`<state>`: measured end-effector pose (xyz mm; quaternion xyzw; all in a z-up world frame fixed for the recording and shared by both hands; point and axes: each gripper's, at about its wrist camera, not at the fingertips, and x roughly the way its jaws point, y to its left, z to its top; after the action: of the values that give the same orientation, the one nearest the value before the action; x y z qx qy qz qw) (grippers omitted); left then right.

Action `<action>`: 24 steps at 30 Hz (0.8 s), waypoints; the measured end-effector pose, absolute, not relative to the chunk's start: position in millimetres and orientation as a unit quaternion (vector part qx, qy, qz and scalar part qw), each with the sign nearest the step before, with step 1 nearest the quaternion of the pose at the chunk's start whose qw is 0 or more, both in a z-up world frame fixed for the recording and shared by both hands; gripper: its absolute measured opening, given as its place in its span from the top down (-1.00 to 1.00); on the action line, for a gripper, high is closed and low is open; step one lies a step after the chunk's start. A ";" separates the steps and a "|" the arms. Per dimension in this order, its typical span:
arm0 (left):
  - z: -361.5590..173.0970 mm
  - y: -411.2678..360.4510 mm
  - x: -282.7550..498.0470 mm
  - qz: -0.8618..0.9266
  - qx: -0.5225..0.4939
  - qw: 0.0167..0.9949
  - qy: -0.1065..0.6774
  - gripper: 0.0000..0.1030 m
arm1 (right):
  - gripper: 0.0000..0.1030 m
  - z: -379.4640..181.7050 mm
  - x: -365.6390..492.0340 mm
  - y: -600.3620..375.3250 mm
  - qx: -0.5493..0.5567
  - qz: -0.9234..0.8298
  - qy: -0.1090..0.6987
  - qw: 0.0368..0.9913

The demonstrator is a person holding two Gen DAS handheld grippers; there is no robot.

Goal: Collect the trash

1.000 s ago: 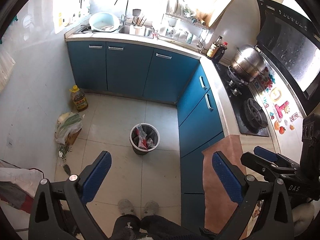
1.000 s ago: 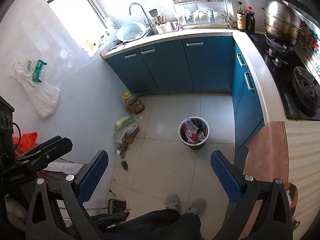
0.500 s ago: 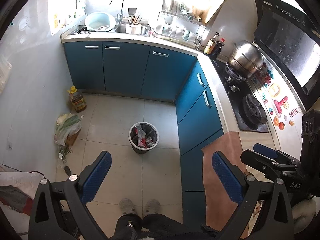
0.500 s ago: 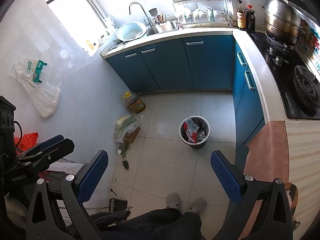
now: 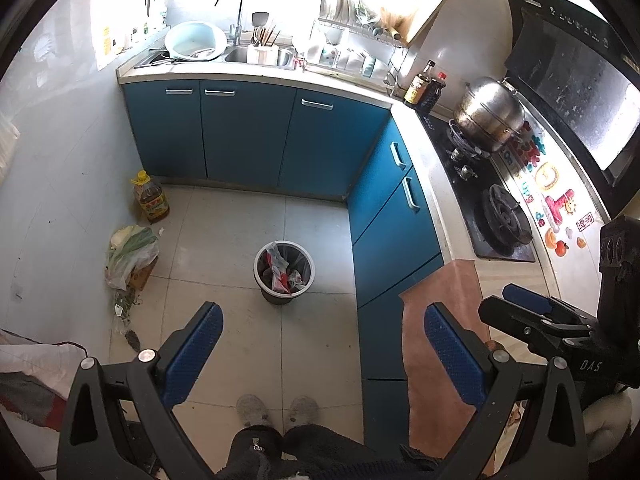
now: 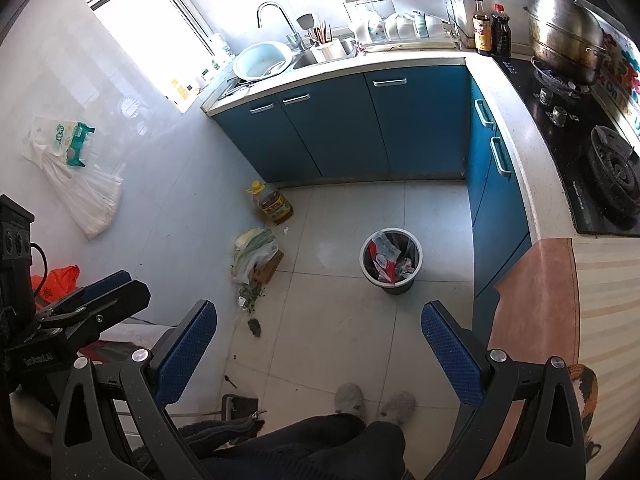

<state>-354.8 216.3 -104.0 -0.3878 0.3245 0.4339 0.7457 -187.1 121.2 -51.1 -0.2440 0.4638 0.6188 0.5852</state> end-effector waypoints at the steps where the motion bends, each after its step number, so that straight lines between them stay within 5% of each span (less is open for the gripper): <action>1: -104.0 216.3 -354.6 0.434 -0.388 0.746 0.324 -1.00 | -1.00 -51.5 -187.0 121.0 -0.244 0.619 0.464 0.585; 24: -108.9 213.2 -351.8 0.424 -0.405 0.743 0.322 -1.00 | -1.00 -51.2 -184.3 123.9 -0.239 0.618 0.469 0.584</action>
<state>-351.8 213.2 -109.0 -0.4053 0.3222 0.4244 0.7428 -184.3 123.9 -51.2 -0.2393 0.4692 0.6177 0.5840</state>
